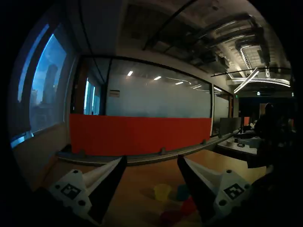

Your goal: Pour water

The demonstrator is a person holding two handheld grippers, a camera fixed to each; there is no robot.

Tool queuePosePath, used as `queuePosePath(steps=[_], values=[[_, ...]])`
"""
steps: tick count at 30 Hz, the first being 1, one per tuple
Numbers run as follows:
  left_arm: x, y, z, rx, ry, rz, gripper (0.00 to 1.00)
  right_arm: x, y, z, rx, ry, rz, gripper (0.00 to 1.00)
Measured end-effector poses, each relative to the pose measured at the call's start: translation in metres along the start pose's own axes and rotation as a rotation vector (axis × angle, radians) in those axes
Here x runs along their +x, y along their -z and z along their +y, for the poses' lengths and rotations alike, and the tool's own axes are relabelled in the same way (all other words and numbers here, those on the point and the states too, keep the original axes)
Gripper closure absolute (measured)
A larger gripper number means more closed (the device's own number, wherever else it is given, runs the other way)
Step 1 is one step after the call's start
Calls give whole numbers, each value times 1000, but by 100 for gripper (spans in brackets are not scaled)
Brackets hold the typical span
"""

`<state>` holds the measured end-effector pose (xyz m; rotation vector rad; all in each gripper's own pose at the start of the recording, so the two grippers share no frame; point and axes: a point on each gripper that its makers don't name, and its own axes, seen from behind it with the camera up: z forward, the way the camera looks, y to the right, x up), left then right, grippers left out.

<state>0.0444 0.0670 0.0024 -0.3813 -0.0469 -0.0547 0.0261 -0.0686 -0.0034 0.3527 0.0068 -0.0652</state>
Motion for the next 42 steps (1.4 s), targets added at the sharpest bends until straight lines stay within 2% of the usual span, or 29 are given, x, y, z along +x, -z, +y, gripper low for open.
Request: queuePosePath(steps=[6, 12, 23, 29, 35, 42], values=[[-1, -2, 25, -121, -21, 2, 2, 7, 1, -22, 104, 9, -2, 0], [0, 2, 49, -223, -39, 15, 2, 9, 3, -29, 140, 19, -1, 0], [-21, 12, 77, -318, -93, -38, 1, -6, 3, -41, 198, 31, -61, 0], [-38, 21, 101, -403, -87, -69, 2, -17, 5, -40, 226, 20, -104, 0], [-57, 25, 117, -461, -90, -104, 2, -25, 6, -40, 242, 23, -133, 0], [-78, 29, 135, -520, -126, -143, 2, -35, 8, -45, 266, 43, -165, 0]])
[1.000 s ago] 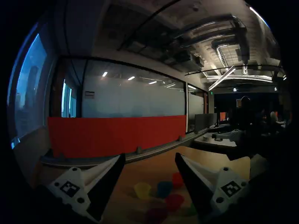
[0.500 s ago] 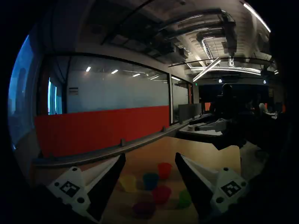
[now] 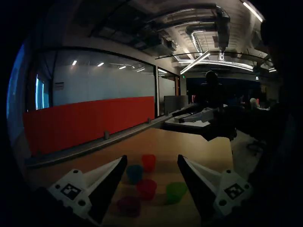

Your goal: Pour water

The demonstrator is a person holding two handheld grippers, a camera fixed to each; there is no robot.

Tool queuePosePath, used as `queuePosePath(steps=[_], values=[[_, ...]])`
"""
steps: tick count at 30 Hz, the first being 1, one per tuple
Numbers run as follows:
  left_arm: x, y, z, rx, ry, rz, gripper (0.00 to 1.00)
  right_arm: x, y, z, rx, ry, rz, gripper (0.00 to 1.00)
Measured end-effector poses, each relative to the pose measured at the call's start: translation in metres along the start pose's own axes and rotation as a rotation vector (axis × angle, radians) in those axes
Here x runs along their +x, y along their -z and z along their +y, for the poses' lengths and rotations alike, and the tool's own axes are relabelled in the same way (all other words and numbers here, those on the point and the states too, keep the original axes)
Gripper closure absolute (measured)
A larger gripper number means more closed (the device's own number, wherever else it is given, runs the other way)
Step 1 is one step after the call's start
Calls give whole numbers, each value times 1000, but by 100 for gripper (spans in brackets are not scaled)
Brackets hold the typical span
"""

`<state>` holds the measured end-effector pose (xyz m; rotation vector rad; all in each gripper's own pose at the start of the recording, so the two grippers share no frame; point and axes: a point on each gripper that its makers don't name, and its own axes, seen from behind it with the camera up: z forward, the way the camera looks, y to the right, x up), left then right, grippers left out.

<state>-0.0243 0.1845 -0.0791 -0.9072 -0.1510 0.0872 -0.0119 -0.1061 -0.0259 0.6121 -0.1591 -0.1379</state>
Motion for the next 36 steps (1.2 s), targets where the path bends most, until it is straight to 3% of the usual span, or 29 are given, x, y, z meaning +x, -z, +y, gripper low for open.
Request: queuePosePath(steps=[11, 27, 36], values=[[-52, -21, 31, -93, -42, -120, 1, -25, -8, -8, 39, 26, -55, 0], [-134, -60, 58, -175, -86, -284, 1, -62, -30, -2, 63, 43, -121, 0], [-167, -76, 70, -219, -109, -353, 1, -74, -45, 0, 74, 32, -138, 0]])
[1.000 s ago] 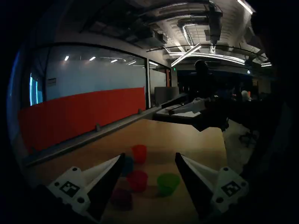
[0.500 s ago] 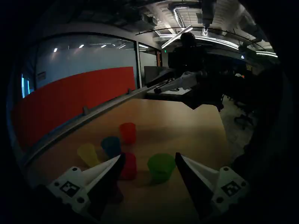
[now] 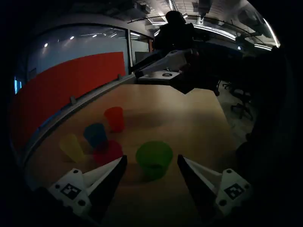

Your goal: Pour water

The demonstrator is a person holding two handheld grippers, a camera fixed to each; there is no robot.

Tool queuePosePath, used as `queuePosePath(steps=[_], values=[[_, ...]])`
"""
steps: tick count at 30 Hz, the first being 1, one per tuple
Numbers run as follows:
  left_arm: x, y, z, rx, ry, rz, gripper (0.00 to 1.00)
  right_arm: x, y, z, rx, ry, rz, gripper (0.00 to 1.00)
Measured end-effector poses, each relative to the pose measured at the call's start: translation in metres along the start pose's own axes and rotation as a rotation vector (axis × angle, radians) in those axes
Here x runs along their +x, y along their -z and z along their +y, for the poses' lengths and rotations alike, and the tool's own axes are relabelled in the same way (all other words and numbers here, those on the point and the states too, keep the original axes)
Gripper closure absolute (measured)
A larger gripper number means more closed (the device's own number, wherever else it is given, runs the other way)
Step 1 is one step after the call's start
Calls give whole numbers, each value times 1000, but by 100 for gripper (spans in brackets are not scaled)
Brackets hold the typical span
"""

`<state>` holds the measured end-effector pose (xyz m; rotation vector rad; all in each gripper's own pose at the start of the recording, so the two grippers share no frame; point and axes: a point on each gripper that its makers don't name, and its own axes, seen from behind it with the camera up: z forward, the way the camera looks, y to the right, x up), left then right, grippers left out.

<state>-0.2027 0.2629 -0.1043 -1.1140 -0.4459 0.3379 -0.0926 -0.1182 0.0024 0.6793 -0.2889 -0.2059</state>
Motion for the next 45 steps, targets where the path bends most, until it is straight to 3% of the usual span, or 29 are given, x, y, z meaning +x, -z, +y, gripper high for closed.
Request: queuePosePath(steps=[17, 26, 38, 42, 45], values=[[-28, -44, 2, -31, -15, -71, 1, -10, -25, 5, 22, -12, -18, 0], [-32, -66, 3, -42, -3, -72, 1, -14, -38, 7, 31, -12, -29, 0], [-25, -77, -2, -24, 1, -33, 2, -17, -45, 13, 30, -18, -29, 0], [-23, -76, -2, -20, 1, -24, 11, -18, -47, 13, 30, -19, -31, 0], [-23, -75, -1, -20, 3, -24, 11, -19, -48, 12, 33, -18, -33, 0]])
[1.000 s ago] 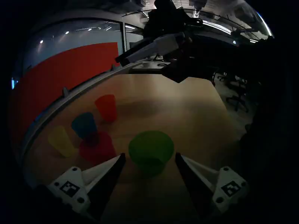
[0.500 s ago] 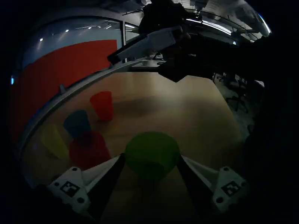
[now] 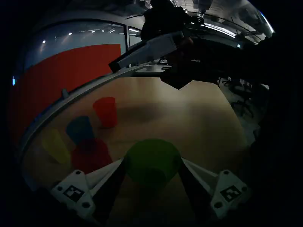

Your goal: Pour water

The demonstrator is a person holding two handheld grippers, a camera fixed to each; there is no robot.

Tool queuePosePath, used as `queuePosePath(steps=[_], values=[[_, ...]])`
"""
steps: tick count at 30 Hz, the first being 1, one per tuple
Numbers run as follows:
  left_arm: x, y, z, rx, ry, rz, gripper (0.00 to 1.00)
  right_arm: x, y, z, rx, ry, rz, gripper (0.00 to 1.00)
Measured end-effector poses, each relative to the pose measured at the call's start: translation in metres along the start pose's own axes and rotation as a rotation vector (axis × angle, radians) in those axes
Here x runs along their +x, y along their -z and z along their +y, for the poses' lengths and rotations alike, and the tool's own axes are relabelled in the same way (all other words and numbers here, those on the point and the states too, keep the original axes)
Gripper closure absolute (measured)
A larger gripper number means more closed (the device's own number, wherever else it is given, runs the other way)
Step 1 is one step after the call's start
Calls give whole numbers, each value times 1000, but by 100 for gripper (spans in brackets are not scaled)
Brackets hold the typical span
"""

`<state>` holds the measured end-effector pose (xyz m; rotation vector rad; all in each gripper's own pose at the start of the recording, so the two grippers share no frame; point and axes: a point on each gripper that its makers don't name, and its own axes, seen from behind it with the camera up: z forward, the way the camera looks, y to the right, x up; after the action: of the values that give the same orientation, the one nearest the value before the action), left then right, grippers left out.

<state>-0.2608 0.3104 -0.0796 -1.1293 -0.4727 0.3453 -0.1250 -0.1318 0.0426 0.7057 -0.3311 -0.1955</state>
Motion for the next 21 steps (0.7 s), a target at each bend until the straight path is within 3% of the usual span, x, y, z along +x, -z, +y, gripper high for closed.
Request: queuePosePath(steps=[11, 21], values=[[9, 14, 6, -5, 15, 29, 11, -4, -11, -5, 12, 16, -18, 0], [25, 44, -3, 33, 53, 91, 11, -10, -35, -10, 29, 30, -39, 0]])
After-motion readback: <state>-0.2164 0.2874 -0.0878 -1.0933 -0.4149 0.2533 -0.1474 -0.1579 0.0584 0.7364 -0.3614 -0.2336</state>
